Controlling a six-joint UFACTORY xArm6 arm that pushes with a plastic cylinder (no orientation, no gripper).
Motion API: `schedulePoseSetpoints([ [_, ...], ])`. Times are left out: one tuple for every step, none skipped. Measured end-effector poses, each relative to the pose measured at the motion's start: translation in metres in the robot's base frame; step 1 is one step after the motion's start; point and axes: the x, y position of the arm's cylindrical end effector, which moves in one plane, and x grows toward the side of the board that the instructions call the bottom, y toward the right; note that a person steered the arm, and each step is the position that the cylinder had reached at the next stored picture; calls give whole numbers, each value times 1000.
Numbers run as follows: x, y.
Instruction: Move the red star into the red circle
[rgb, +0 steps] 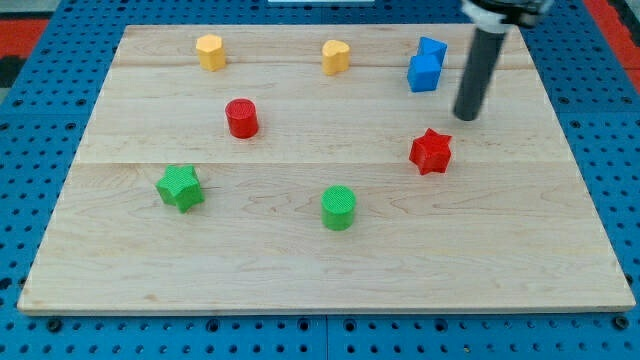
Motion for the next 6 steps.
schedulePoseSetpoints([
  [40,5],
  [67,-3],
  [65,-71],
  [41,-140],
  [40,-214],
  [48,-218],
])
